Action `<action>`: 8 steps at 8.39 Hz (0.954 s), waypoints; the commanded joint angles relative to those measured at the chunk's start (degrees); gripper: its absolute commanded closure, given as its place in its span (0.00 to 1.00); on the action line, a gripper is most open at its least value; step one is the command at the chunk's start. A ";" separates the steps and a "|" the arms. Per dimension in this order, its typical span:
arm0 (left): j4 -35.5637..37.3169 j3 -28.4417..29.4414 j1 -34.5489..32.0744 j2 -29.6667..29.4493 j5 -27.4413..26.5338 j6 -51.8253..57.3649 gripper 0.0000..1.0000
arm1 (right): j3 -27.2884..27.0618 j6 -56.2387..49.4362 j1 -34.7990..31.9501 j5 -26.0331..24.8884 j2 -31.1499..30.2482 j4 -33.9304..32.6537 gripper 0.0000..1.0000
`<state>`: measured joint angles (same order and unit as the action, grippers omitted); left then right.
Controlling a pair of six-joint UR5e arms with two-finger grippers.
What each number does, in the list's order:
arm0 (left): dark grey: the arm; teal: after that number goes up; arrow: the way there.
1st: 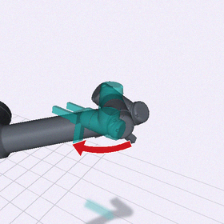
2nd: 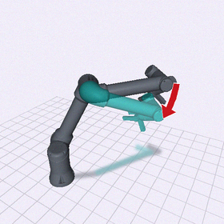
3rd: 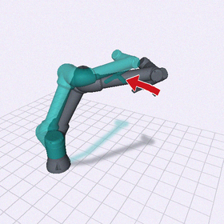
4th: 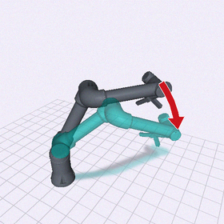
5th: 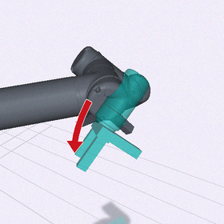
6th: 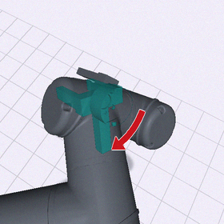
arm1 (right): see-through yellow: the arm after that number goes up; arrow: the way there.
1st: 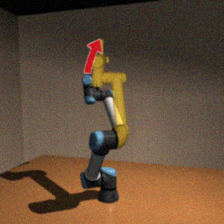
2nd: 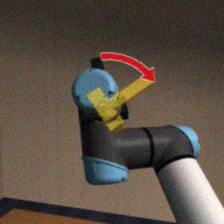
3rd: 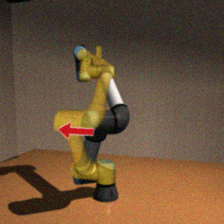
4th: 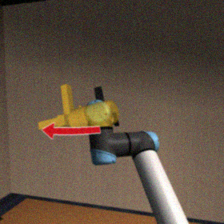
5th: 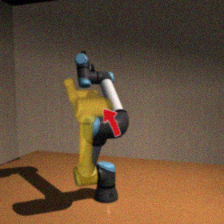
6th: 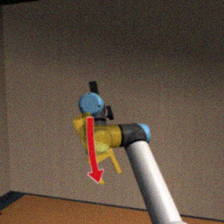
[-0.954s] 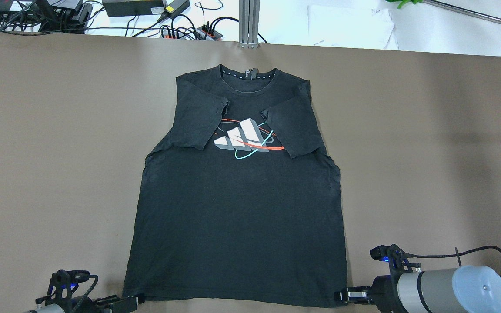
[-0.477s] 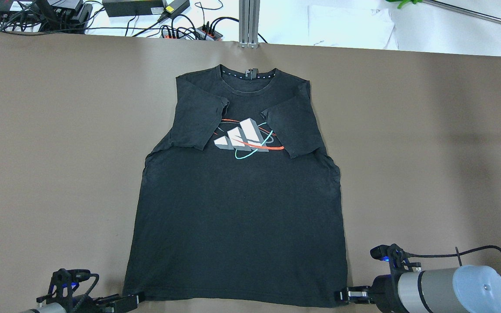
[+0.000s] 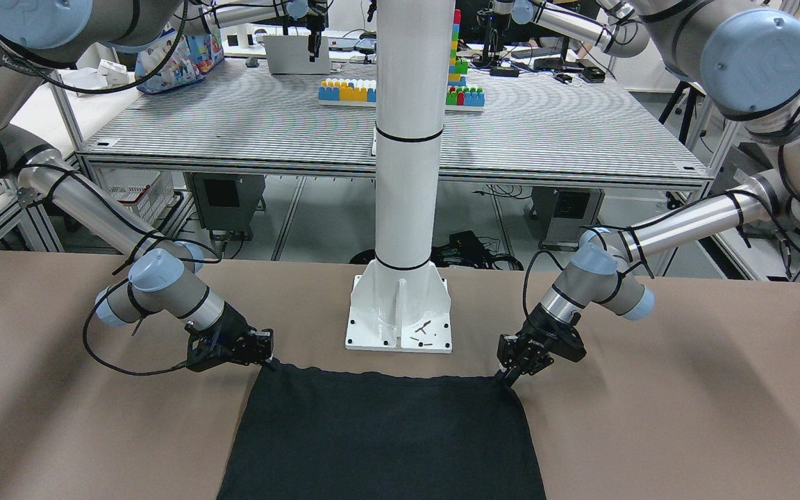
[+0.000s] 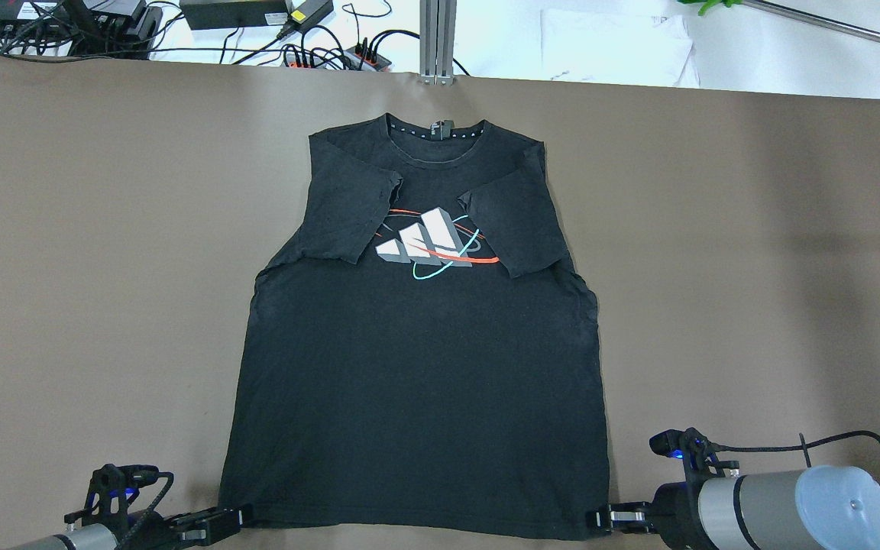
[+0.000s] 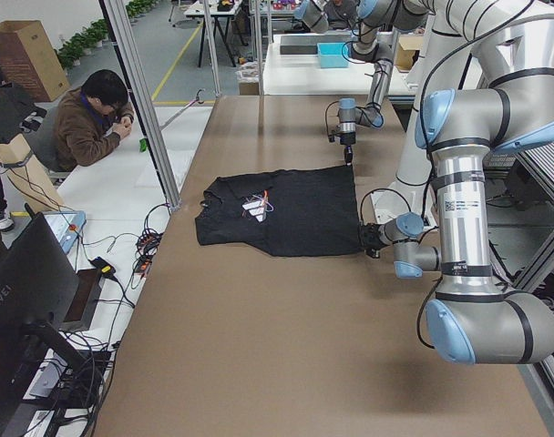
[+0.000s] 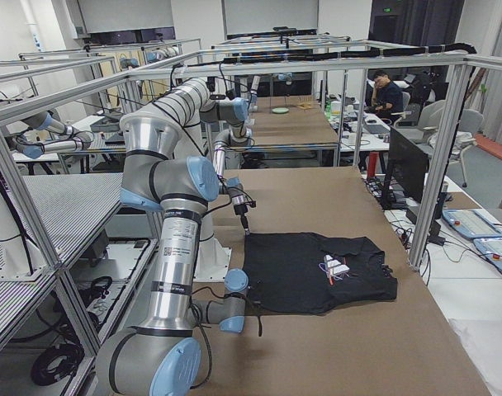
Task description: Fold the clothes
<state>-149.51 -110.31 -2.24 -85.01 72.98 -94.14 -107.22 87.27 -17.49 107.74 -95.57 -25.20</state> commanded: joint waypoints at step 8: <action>2.91 -1.31 -7.87 -1.31 8.50 1.06 0.21 | 0.08 0.00 0.00 0.28 0.38 -0.02 1.00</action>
<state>-146.60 -111.31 -9.39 -86.93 80.73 -93.61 -107.14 87.28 -17.53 108.06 -95.30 -25.22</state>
